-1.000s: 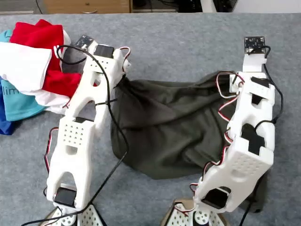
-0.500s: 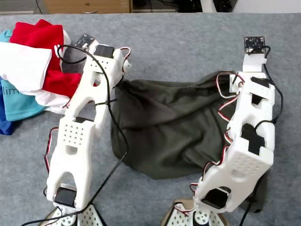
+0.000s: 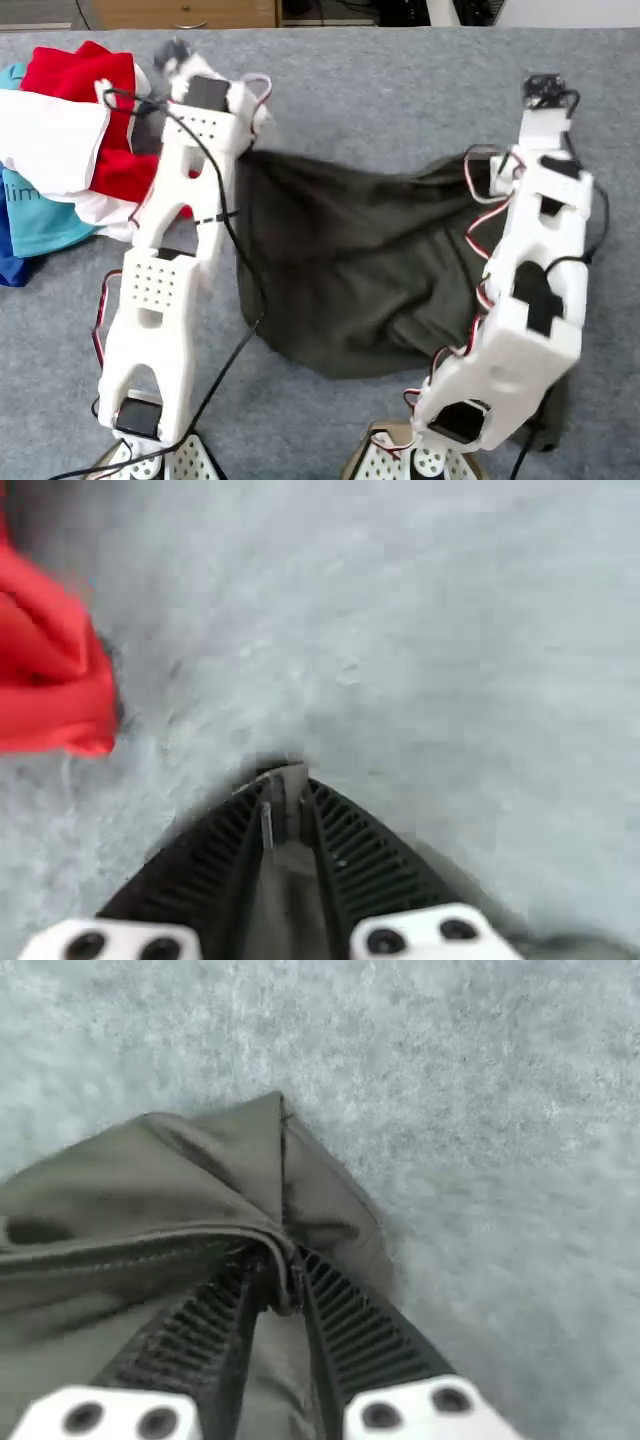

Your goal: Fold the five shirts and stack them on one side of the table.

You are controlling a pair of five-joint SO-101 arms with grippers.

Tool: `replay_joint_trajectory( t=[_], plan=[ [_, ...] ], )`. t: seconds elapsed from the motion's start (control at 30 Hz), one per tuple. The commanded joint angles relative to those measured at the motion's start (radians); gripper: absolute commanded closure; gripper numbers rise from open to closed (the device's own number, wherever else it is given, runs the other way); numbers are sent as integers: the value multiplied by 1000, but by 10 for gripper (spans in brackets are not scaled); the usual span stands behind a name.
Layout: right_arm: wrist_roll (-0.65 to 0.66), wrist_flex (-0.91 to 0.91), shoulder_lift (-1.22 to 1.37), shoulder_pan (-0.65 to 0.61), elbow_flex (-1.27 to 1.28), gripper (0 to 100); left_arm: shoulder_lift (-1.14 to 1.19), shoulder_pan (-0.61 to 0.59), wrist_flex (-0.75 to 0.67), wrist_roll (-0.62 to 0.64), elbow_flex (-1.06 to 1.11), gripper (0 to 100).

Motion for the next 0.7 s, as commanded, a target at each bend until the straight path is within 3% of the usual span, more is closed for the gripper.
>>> replay_joint_trajectory(
  t=[0.0, 0.27, 0.47, 0.67],
  plan=[
    [-55, 137, -225, -7, -119, 997, -24, -12, 98, -147, -382, 982],
    [-12, 376, -661, 13, -390, 997, -358, 9, 149, -508, -362, 982],
    [51, 374, -869, 102, -618, 997, -677, 2, 150, -580, -316, 982],
    [95, 322, -921, 180, -786, 997, -1012, 8, 150, -643, -192, 982]
  ],
)
